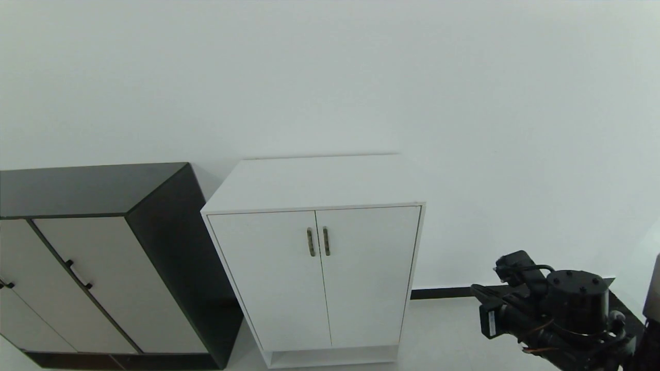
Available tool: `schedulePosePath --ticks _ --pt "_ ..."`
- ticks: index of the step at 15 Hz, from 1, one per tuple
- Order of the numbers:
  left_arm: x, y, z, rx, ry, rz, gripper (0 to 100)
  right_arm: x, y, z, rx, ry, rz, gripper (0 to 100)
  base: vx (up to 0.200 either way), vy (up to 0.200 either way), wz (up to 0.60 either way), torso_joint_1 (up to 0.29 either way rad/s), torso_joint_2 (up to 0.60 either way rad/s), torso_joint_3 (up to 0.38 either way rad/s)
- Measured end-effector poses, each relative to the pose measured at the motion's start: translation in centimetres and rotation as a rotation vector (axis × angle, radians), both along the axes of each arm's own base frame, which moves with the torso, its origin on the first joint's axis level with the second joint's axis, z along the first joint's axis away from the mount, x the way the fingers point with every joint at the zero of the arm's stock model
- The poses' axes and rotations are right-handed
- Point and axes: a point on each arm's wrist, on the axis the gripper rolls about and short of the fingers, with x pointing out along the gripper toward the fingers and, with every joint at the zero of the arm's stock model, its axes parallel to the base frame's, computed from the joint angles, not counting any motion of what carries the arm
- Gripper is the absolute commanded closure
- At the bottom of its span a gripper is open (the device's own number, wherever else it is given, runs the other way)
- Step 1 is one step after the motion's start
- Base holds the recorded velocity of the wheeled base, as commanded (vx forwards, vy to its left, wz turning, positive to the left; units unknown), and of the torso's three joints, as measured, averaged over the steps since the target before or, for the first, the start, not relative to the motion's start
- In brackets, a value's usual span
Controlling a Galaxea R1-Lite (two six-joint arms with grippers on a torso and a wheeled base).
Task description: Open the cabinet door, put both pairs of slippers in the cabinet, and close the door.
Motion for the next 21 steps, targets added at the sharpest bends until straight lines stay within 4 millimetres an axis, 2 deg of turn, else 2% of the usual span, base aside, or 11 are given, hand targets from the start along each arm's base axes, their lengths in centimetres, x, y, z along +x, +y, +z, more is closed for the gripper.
schedulePosePath --ticks 3,5,9,12,16,21 --pt "0.0 0.0 0.0 -0.001 0.000 0.000 100 -2.1 -2.2 -0.4 -0.031 0.023 -0.041 100 0.000 0.000 0.00 0.000 0.00 0.000" --pt "0.0 0.0 0.0 0.000 0.000 0.000 100 -2.4 -3.4 -0.2 -0.050 0.022 -0.081 100 0.000 0.000 0.00 0.000 0.00 0.000" --pt "0.0 0.0 0.0 -0.001 0.000 0.000 100 -3.8 -4.6 -0.2 -0.102 0.133 -0.095 100 0.000 0.000 0.00 0.000 0.00 0.000" --pt "0.0 0.0 0.0 -0.001 -0.001 0.000 100 -6.6 -5.5 0.0 -0.134 0.309 -0.021 100 0.000 0.000 0.00 0.000 0.00 0.000" --pt "0.0 0.0 0.0 -0.001 0.000 0.000 100 -11.6 -6.9 0.2 -0.165 0.559 0.098 100 0.000 0.000 0.00 0.000 0.00 0.000" --pt "0.0 0.0 0.0 -0.002 0.000 0.000 100 -15.2 -8.3 0.4 -0.167 0.657 0.094 100 0.000 0.000 0.00 0.000 0.00 0.000"
